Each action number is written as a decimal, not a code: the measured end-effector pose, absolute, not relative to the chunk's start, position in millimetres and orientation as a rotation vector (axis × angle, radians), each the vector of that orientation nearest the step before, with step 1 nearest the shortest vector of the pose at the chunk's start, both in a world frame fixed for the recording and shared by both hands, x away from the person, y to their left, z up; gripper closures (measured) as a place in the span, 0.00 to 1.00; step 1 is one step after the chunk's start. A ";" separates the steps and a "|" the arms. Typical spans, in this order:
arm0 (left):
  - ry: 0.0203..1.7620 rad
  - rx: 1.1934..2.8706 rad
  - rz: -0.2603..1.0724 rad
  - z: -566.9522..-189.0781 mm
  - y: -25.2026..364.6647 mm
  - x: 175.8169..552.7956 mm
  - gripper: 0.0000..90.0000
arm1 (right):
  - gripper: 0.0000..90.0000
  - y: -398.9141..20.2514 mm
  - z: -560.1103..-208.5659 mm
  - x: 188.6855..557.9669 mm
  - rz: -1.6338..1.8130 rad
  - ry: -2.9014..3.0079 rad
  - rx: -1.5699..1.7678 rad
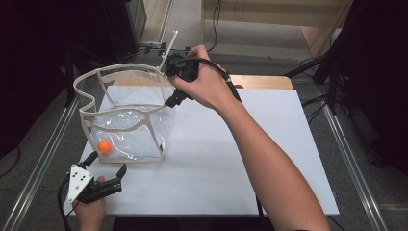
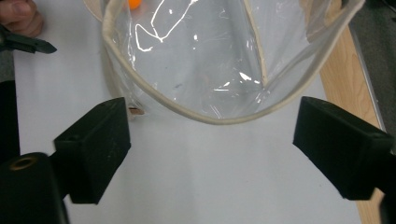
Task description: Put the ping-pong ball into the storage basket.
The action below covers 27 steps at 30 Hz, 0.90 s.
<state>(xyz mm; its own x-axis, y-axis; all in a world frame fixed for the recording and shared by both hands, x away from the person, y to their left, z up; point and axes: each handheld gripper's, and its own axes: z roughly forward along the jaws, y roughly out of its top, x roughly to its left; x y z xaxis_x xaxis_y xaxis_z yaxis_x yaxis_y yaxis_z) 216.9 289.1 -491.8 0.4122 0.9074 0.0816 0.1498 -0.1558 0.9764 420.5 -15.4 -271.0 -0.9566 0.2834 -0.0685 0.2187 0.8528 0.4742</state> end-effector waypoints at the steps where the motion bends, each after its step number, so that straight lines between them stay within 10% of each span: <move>1: 0.955 1.598 0.886 -491.8 289.1 216.9 0.00 | 0.10 -16.9 -271.8 420.4 0.721 2.891 0.392; 27: 0.956 1.595 0.887 -491.8 288.7 217.3 0.00 | 0.00 -50.3 -292.1 411.5 0.713 2.891 0.463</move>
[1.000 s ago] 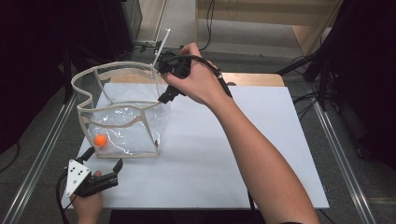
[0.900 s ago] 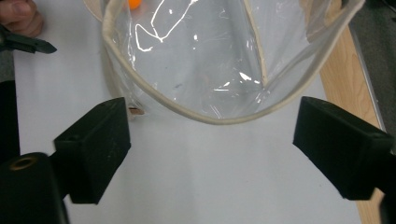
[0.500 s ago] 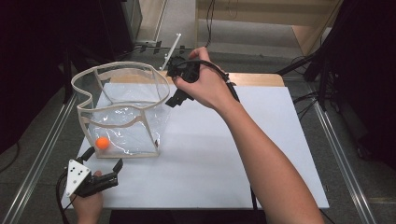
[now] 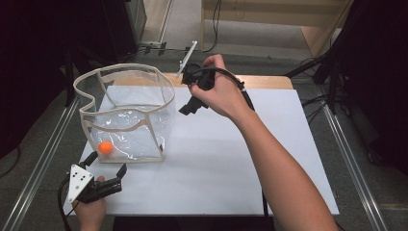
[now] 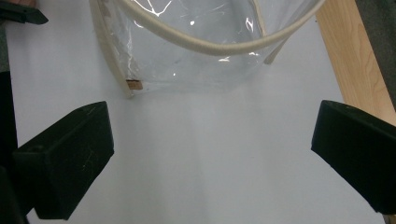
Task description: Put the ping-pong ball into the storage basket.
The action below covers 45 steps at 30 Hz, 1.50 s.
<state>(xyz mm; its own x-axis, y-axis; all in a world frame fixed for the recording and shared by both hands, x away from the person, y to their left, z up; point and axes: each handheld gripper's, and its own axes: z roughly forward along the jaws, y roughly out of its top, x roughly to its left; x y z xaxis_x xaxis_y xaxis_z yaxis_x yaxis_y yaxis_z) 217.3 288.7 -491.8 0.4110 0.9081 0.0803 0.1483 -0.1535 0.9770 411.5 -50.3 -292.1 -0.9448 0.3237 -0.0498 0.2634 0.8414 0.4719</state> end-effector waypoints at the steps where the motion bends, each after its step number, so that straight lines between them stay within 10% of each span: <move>1: 0.956 1.595 0.887 -491.8 288.6 217.3 0.00 | 0.00 -51.4 -293.3 411.4 0.719 2.893 0.461; 45: 0.955 1.605 0.889 -491.8 288.3 216.9 0.00 | 0.00 -93.6 -343.2 396.6 0.734 2.894 0.563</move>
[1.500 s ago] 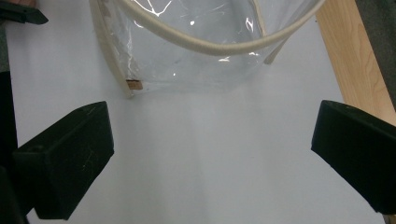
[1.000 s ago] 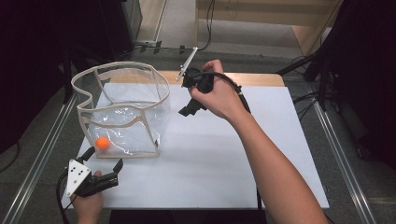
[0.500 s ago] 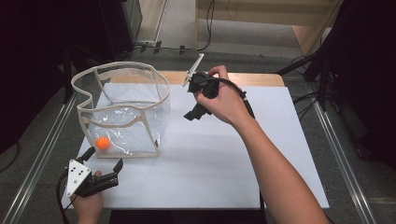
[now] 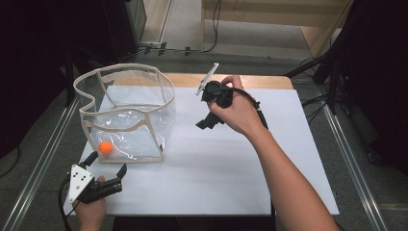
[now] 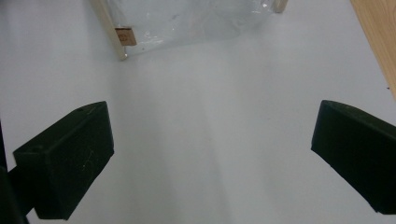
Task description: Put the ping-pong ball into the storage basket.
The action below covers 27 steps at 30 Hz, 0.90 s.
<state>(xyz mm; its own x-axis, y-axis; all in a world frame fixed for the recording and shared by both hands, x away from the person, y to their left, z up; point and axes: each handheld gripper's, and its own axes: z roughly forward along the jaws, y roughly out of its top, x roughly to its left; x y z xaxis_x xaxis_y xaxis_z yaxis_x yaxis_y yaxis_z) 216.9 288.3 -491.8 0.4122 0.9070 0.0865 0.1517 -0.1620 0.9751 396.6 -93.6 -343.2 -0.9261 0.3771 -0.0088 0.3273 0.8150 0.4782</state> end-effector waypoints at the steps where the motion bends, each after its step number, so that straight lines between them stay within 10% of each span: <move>1: 0.955 1.604 0.888 -491.8 288.2 216.9 0.00 | 0.00 -95.1 -344.2 396.1 0.726 2.897 0.563; 27: 0.953 1.605 0.890 -491.9 287.9 217.0 0.00 | 0.00 -128.7 -376.1 383.5 0.757 2.875 0.633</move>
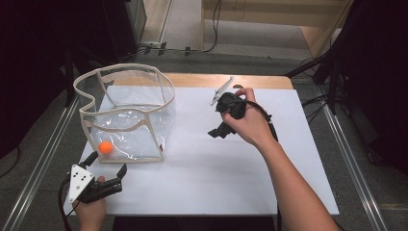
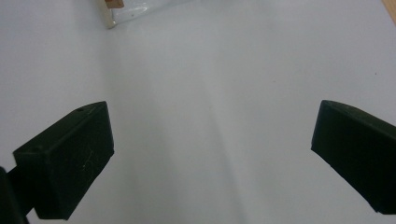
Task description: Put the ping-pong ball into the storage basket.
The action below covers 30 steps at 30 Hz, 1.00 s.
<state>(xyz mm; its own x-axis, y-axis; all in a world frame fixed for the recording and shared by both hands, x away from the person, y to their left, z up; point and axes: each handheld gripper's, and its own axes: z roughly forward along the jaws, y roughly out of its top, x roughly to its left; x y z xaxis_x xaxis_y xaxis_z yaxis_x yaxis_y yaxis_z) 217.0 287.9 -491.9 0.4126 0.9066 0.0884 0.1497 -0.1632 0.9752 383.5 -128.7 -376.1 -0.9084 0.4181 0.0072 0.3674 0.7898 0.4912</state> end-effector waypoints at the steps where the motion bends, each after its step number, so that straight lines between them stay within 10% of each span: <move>1: 0.953 1.605 0.891 -491.9 287.8 217.0 0.00 | 0.00 -129.8 -377.1 382.6 0.755 2.875 0.648; 30: 0.954 1.608 0.890 -491.9 287.8 217.0 0.00 | 0.00 -188.8 -412.7 359.3 0.839 2.805 0.788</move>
<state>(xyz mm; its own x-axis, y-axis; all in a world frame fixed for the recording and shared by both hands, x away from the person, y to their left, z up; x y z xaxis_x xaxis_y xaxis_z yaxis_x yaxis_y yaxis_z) 217.0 287.8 -491.9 0.4125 0.9065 0.0898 0.1523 -0.1658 0.9743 359.3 -188.8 -412.7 -0.8595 0.5094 0.0421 0.4489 0.7128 0.5388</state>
